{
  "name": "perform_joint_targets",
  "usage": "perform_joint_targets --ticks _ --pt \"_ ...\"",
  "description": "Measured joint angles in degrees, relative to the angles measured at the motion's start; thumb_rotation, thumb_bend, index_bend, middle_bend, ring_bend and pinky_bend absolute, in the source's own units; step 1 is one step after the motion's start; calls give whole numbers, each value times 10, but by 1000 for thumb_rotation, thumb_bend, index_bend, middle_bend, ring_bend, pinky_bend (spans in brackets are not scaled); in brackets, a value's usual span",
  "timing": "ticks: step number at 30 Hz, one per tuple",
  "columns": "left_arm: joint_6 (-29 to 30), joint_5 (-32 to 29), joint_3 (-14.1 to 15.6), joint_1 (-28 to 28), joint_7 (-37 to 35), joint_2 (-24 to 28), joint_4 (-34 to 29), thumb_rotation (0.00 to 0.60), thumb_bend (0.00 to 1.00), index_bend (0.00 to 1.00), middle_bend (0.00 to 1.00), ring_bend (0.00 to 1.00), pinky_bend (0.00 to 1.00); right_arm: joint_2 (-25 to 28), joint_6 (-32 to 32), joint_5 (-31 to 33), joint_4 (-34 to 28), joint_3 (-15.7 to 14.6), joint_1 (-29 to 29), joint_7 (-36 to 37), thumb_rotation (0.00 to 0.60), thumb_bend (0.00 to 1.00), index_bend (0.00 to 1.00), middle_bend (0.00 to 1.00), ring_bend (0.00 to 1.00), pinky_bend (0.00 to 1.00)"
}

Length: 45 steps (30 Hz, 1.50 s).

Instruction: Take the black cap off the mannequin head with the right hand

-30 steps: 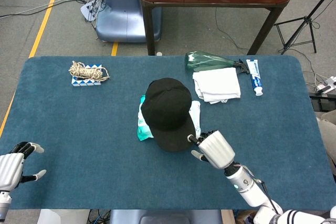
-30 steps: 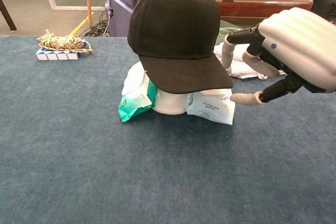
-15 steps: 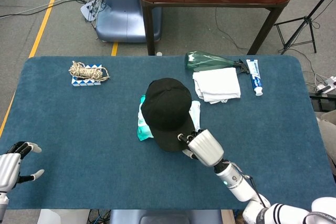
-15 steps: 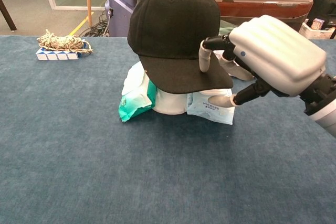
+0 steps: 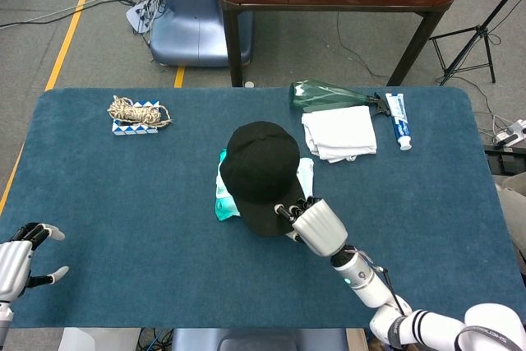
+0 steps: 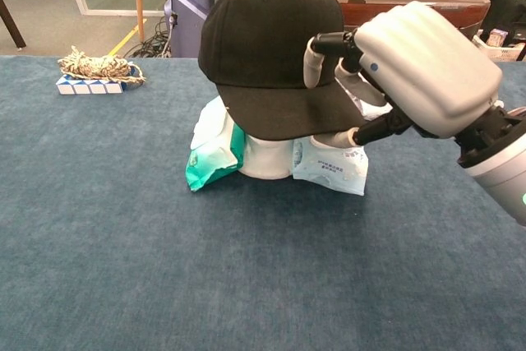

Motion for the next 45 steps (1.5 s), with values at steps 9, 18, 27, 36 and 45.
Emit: perform_joint_targets --ticks 9,18,27,36,45 --pt "-1 0 0 0 3 0 -1 600 67 410 342 212 429 -10 56 -12 24 4 7 4 600 0 503 676 623 861" --pt "-2 -2 0 0 3 0 -1 600 67 410 342 212 429 -5 59 -8 12 2 15 7 600 1 503 411 369 534" --pt "-3 -3 -1 0 4 0 -2 600 67 410 342 212 429 1 55 -1 -3 -3 18 11 600 191 574 386 320 483" --pt "-5 -3 0 1 5 0 -2 600 67 410 342 212 429 7 54 4 -16 -5 20 13 600 307 607 386 320 482" --pt "-6 -5 0 1 7 0 -3 600 67 410 342 212 429 10 54 8 -19 -6 22 12 600 370 656 386 320 479"
